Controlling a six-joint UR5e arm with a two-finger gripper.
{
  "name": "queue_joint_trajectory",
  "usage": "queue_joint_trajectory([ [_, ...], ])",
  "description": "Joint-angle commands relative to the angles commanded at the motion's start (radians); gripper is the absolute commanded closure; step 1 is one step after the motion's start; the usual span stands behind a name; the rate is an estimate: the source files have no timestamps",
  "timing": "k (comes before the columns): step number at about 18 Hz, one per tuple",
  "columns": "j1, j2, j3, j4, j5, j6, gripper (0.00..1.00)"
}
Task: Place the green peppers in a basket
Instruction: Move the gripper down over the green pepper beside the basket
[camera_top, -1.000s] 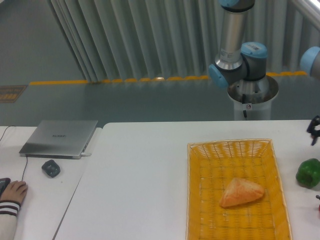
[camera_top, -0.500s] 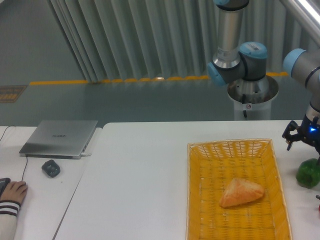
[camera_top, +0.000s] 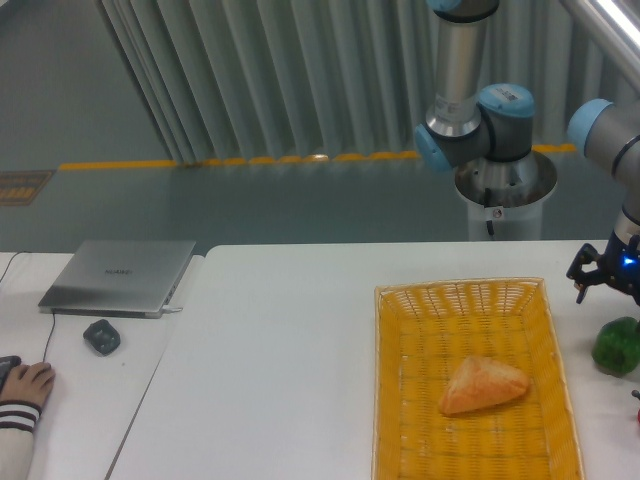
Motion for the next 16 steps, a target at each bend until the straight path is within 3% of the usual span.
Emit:
queue_joint_trajectory([
  [3,0.000,-0.020,0.005,0.025,0.003,-0.002,0.00],
  [16,0.003,-0.060,0.015,0.034,0.026,0.000,0.00],
])
